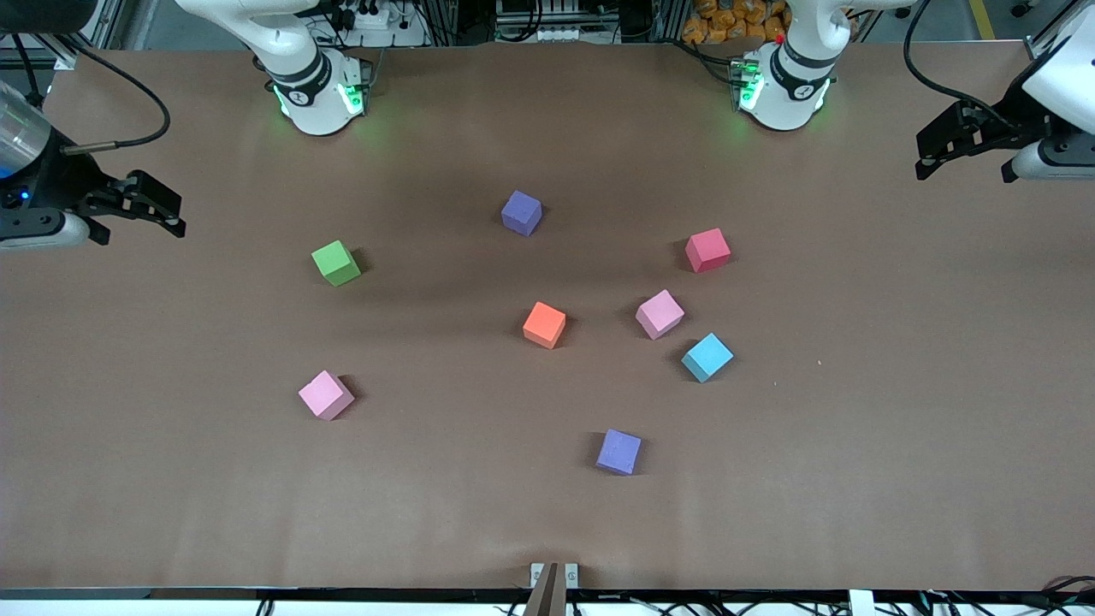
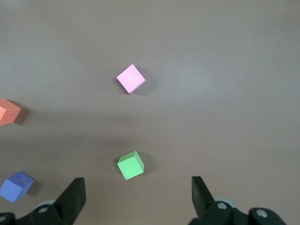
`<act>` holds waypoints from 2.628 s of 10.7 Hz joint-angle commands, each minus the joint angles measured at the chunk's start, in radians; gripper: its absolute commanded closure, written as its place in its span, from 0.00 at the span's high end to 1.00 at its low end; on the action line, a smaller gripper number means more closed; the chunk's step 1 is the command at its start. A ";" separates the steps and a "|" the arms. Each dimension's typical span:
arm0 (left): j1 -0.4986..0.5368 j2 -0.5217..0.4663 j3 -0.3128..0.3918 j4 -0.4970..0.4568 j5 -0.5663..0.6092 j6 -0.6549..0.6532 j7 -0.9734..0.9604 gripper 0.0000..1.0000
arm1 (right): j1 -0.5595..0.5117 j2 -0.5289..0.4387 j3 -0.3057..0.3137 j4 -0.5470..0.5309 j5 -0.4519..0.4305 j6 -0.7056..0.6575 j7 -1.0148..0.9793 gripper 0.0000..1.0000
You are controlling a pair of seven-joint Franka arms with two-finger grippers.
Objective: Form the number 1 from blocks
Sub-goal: 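Reach the right gripper to the purple cube while the left gripper reaches light pink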
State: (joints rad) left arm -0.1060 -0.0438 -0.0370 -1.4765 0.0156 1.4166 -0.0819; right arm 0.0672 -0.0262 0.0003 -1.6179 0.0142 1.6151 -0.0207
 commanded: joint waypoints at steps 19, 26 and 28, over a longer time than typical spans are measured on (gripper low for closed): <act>-0.310 0.573 -0.060 -0.091 -0.129 0.542 -0.814 1.00 | 0.633 0.135 0.000 -0.496 -0.003 0.528 0.966 1.00; -0.329 0.473 -0.055 -0.453 -0.094 0.904 -0.994 1.00 | 0.807 0.273 0.000 -0.597 0.084 0.814 1.197 1.00; -0.351 0.498 -0.058 -0.462 -0.028 0.959 -1.137 1.00 | 0.835 0.305 0.000 -0.602 0.099 0.857 1.271 1.00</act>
State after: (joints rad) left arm -0.4341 0.4722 -0.0989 -1.8973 -0.0611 2.3313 -1.1169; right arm 0.8728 0.2707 0.0070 -2.2031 0.0969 2.4361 1.1942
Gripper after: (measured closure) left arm 0.000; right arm 0.000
